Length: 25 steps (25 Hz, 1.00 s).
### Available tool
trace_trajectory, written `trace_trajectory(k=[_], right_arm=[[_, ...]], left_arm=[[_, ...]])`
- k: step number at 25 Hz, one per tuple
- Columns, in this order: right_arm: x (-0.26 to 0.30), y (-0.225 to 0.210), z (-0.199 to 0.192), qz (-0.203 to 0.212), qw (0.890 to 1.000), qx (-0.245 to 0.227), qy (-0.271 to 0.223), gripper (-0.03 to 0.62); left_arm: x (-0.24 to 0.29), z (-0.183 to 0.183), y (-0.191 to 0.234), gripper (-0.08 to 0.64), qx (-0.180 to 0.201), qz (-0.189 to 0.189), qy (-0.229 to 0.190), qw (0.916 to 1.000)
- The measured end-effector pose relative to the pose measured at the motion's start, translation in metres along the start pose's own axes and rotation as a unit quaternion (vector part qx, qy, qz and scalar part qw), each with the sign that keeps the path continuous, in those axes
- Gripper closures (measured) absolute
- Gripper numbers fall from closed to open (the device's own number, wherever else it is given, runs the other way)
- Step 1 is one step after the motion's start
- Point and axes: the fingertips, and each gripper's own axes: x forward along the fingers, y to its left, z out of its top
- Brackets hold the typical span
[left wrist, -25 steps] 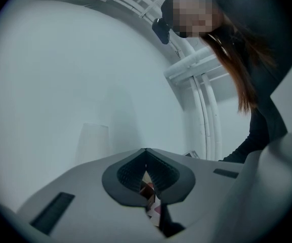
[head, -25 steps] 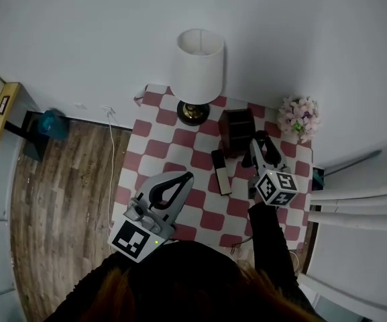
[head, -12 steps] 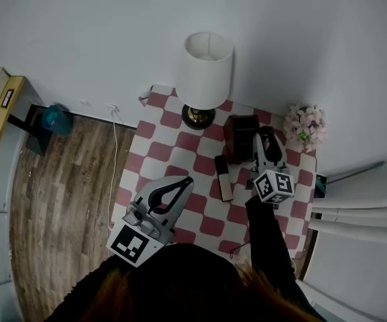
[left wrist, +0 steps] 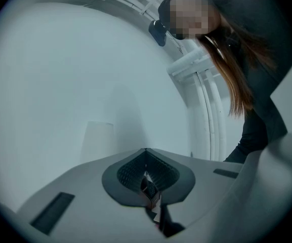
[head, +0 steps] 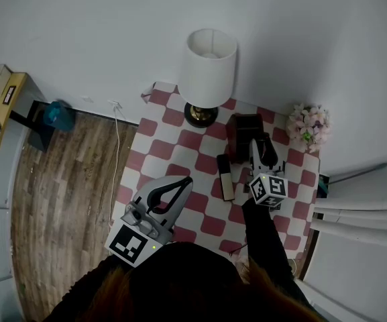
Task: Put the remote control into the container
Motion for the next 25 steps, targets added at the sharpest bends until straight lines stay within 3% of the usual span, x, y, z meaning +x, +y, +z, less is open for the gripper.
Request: trace_trajectory(k=[7,14,25], right_arm=[[-0.006,0.016,-0.016,0.006,0.998,-0.05,0.036,0.391],[-0.003,0.018,-0.018,0.0,0.997,-0.063,0.046,0.39],[0.001,0.02,0.005,0.003,0.997,-0.072,0.022,0.394]], left_arm=[[0.001,0.001,-0.004,0.552,0.002,-0.008,-0.004,1.0],[-0.001,0.001,-0.006,0.552,0.001,-0.011,-0.003,0.9999],[-0.004,0.001,-0.006,0.552,0.005,-0.009,-0.006,0.9999]])
